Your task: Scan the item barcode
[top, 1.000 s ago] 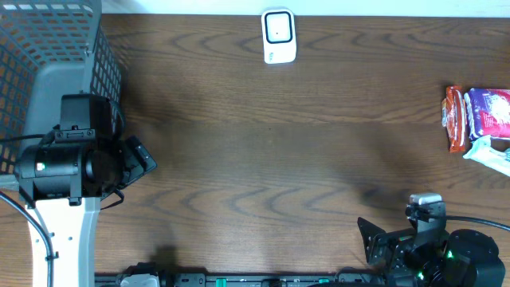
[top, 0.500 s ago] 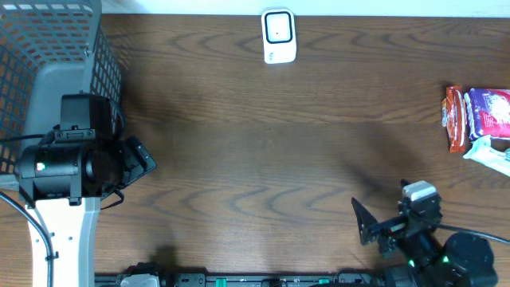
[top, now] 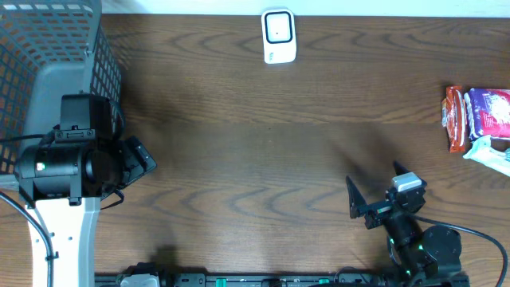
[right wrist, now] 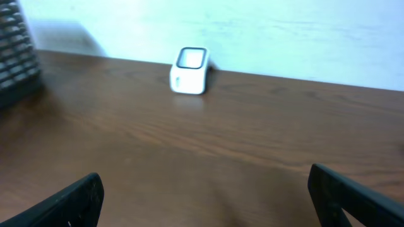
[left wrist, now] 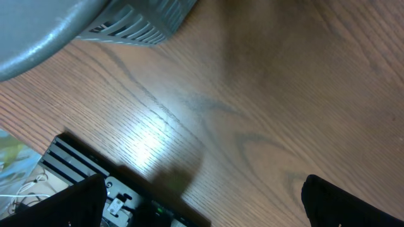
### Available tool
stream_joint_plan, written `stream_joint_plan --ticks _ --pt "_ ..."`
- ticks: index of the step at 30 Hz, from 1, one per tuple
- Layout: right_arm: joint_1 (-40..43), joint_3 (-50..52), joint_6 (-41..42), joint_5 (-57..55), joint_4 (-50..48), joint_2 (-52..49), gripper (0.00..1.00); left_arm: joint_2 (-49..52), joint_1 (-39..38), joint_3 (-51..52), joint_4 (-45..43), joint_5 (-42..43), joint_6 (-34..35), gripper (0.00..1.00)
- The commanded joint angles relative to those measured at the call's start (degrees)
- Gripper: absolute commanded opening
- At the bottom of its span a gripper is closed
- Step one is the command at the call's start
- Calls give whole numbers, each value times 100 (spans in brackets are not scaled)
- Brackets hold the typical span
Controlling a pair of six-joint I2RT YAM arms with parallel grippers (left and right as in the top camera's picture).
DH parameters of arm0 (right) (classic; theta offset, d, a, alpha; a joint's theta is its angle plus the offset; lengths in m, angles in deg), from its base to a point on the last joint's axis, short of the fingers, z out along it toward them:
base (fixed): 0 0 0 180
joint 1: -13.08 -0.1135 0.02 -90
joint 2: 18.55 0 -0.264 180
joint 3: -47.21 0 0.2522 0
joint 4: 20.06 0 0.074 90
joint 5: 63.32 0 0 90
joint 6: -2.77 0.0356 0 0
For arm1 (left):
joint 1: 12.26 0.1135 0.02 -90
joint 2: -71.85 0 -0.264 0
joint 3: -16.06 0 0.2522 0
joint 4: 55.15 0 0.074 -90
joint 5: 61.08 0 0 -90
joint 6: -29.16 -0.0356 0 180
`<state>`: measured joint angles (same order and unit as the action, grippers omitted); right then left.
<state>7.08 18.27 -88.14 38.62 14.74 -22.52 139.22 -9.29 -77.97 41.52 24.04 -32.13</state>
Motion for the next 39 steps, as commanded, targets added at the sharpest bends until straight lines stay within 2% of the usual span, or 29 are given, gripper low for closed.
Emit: stream_joint_plan --ticks 1,12,18,20,26,30,39 --pt "177 225 -42 -4 -153 142 99 -2 31 -2 20 -72 55 98" --pt "629 769 221 -136 -542 365 99 -2 31 -2 20 -72 52 98" --pt "649 1143 382 -271 -1078 367 99 -2 31 -2 20 -74 52 98" --pt "647 1244 634 -444 -1172 367 99 -2 31 -2 20 -72 55 98" --pt "643 1281 649 -651 -1268 367 99 -2 31 -2 20 -72 55 98" --pt "632 1488 651 -737 -1867 369 99 -2 31 -2 20 -72 55 98" --pt "590 1488 662 -844 -1698 369 99 -2 31 -2 20 -72 55 98"
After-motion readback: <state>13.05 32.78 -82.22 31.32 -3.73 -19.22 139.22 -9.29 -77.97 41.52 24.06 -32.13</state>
